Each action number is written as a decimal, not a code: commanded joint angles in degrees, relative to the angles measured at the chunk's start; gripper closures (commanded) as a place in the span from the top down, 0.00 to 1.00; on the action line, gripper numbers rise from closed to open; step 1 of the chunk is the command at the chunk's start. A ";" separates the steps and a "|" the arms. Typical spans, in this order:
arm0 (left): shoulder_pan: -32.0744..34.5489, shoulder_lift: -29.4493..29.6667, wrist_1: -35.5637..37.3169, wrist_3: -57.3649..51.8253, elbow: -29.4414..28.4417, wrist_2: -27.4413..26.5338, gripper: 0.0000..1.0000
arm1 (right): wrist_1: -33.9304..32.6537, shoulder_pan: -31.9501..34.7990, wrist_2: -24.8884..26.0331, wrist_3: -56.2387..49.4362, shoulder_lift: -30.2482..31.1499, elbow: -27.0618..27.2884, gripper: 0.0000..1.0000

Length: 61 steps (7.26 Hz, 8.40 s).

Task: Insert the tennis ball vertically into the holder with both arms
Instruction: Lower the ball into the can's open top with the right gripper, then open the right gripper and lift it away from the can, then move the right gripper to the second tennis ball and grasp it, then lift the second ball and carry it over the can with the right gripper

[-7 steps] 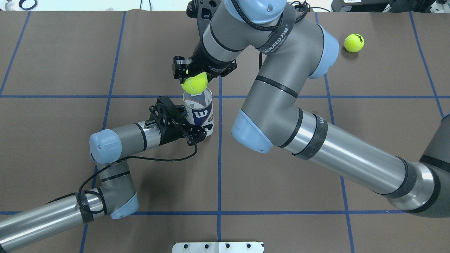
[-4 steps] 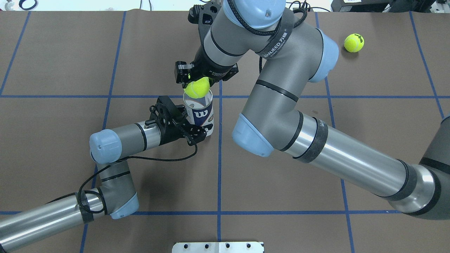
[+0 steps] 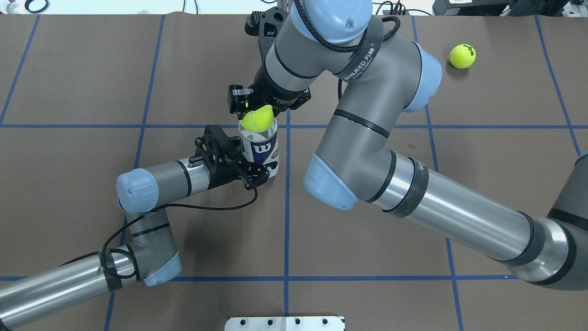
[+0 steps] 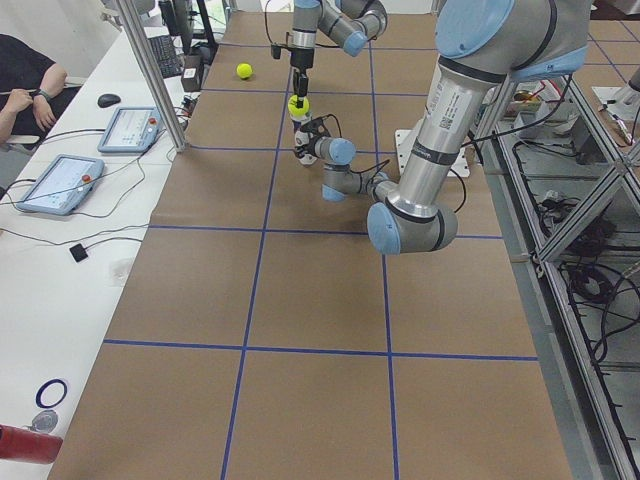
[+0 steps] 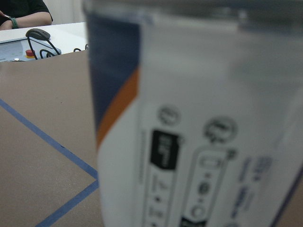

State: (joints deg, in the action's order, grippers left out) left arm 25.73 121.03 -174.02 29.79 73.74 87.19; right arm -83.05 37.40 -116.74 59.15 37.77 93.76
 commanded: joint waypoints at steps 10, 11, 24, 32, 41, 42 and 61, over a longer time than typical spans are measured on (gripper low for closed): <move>0.02 0.00 0.09 0.00 0.09 0.00 0.88 | -2.55 -0.75 1.42 0.00 0.55 3.26 0.98; 0.02 0.00 0.09 0.00 0.09 0.00 0.88 | -2.55 -0.75 1.42 0.00 0.64 3.44 0.98; 0.02 -0.62 -0.09 0.18 0.96 0.09 0.99 | -6.42 8.37 0.81 -9.63 11.01 5.40 0.99; -0.07 -0.79 -0.09 0.09 0.88 0.09 0.99 | 4.71 25.70 1.59 -30.06 12.33 -26.05 0.99; 0.02 -1.05 -0.09 0.09 0.79 0.17 0.99 | 22.14 23.25 12.48 -29.53 11.02 -44.71 0.99; -0.07 -1.06 -0.09 0.09 0.79 0.09 0.99 | 24.32 22.90 13.02 -29.53 10.58 -46.90 0.99; -0.33 -0.70 -0.09 0.09 1.23 0.09 0.99 | 9.67 21.08 -13.33 -2.17 1.99 -15.38 0.00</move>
State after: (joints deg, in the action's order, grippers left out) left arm 25.40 120.32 -174.08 29.88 74.97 87.28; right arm -72.71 61.39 -127.09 49.57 42.64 75.98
